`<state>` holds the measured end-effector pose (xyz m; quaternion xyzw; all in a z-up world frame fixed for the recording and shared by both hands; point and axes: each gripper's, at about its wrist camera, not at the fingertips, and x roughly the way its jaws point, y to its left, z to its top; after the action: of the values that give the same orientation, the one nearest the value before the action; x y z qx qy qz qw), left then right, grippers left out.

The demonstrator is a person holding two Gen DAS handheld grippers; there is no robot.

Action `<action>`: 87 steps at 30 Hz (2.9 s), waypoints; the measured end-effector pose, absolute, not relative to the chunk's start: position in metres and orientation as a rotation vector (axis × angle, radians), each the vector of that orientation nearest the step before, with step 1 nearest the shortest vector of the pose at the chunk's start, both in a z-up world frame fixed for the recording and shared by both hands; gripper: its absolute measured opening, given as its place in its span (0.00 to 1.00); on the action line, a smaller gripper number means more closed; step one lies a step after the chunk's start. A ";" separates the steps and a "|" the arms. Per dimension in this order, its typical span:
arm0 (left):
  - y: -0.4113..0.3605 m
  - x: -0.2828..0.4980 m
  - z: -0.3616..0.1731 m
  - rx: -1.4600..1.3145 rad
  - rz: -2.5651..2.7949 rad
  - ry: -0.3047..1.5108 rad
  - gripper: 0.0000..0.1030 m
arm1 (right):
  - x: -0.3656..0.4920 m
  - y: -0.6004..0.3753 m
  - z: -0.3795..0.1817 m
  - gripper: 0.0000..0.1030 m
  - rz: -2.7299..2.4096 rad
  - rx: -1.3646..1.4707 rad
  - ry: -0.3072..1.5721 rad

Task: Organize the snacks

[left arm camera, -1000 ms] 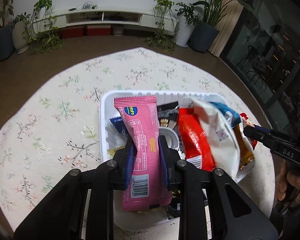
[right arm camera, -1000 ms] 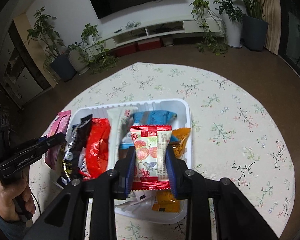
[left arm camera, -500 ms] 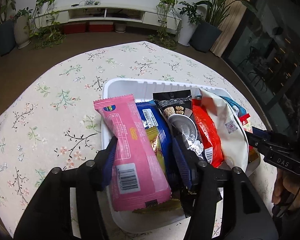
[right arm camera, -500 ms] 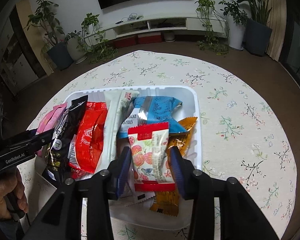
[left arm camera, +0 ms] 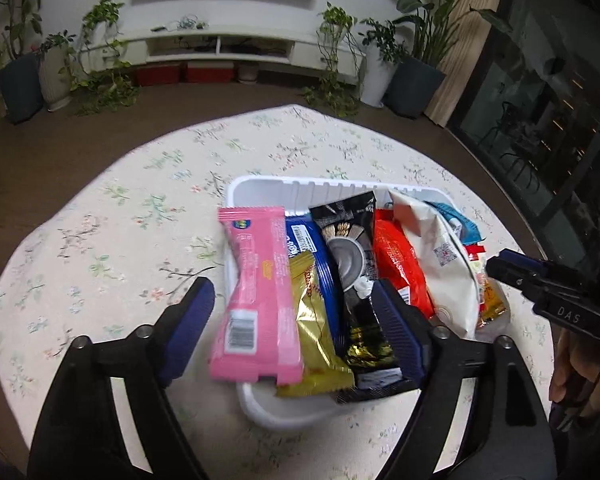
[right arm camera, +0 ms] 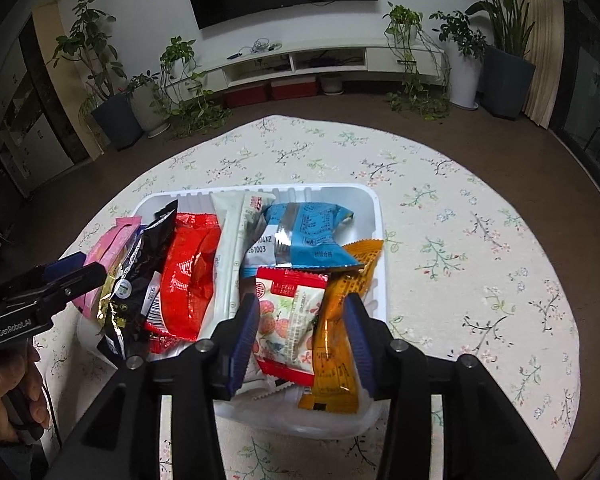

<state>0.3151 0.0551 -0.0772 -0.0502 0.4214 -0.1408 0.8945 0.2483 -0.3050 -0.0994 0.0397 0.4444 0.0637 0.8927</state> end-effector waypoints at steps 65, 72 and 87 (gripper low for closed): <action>0.015 0.037 -0.047 -0.055 0.056 0.782 1.00 | -0.015 -0.280 -0.017 1.00 -0.037 0.017 0.610; 0.016 0.037 -0.048 -0.056 0.050 0.786 1.00 | -0.015 -0.276 -0.021 1.00 -0.034 0.009 0.627; 0.014 0.033 -0.048 -0.050 0.043 0.793 1.00 | -0.016 -0.272 -0.024 1.00 -0.023 0.003 0.659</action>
<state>0.0329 0.0138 -0.0483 -0.0243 0.3861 0.0208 0.9219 -0.0160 -0.2723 -0.0237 0.0016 0.3236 -0.0114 0.9461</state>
